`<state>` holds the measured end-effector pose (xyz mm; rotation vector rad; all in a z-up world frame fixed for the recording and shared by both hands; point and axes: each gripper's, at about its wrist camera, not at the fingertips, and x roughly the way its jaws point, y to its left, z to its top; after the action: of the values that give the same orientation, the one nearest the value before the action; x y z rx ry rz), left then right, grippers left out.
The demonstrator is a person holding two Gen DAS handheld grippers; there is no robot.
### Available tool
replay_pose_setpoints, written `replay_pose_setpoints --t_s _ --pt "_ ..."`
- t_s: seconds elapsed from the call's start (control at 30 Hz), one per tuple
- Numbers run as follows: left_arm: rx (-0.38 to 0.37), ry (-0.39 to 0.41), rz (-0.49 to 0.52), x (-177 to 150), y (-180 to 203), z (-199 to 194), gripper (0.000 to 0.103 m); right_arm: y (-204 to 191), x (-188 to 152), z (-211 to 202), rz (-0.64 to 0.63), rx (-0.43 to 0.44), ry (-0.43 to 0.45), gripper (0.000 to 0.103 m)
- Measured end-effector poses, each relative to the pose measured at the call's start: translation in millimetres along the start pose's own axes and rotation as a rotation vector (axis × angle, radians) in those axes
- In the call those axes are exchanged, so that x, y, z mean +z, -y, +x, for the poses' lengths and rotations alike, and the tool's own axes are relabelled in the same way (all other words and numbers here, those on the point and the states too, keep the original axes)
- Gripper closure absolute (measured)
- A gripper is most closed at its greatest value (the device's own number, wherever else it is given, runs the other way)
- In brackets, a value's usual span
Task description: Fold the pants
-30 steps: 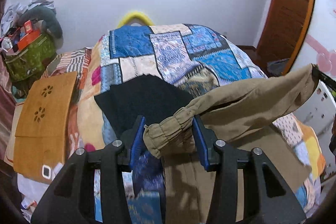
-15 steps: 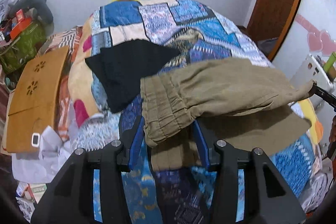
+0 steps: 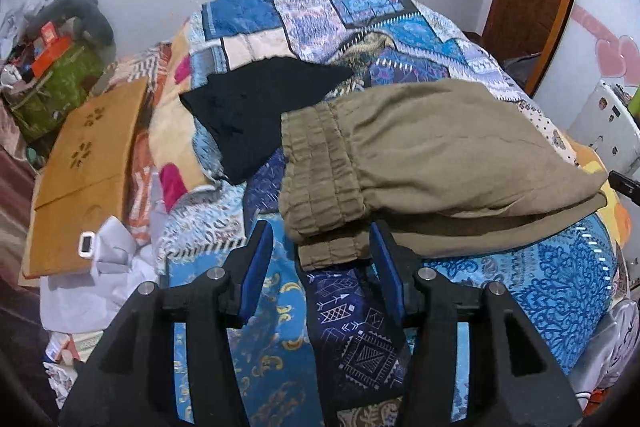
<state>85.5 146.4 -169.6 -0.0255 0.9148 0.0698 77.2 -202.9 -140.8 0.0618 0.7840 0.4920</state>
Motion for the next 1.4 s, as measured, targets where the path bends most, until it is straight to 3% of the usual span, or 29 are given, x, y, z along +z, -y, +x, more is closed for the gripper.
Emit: replay_pose_setpoints --t_s 0.07,0.13,0.2,0.3,0.37,0.47,0.57,0.87,1.1,1.17,1.27,1.33,1.4 --pt "0.006 0.025 0.017 5.5 3.7 -8.2 0.039 -3.0 4.3 -7.3 -0.011 -0.001 0.019 0.087" --pt "0.016 0.054 0.035 10.7 9.1 -16.2 0.022 -7.8 11.9 -15.1 -0.029 0.008 0.050 0.084" --pt "0.017 0.078 0.057 16.7 16.0 -22.0 0.014 -14.7 19.2 -18.7 -0.049 0.020 0.071 0.079" --pt "0.013 0.076 0.121 23.5 30.8 -20.3 0.005 -27.6 29.2 -19.4 -0.088 0.039 0.092 0.061" --pt "0.015 0.060 0.165 23.4 39.9 -14.8 0.004 -36.4 33.6 -15.4 -0.113 0.052 0.097 0.047" --pt "0.027 0.010 0.244 19.4 56.9 -0.5 0.004 -51.5 35.3 -3.0 -0.159 0.063 0.080 0.034" --pt "0.065 -0.019 0.328 14.2 74.2 13.5 0.004 -63.1 33.7 9.3 -0.195 0.095 0.051 0.034" --pt "0.026 -0.005 0.451 19.4 105.9 24.3 0.004 -96.1 26.9 50.2 -0.306 0.163 -0.056 0.034" --pt "-0.075 -0.001 0.402 37.9 106.4 18.9 0.027 -119.2 24.5 74.9 -0.413 0.167 -0.106 0.035" --pt "-0.095 -0.003 0.400 37.1 107.8 18.4 0.035 -121.7 25.9 79.7 -0.431 0.158 -0.105 0.057" --pt "-0.102 -0.008 0.422 29.2 111.6 19.9 0.046 -122.1 28.2 80.5 -0.430 0.171 -0.107 0.081" --pt "-0.082 -0.004 0.441 23.4 114.7 20.8 0.067 -125.8 27.9 76.0 -0.446 0.167 -0.090 0.091" --pt "-0.054 0.001 0.445 20.2 115.7 21.2 0.075 -128.9 27.1 69.7 -0.468 0.159 -0.067 0.092"
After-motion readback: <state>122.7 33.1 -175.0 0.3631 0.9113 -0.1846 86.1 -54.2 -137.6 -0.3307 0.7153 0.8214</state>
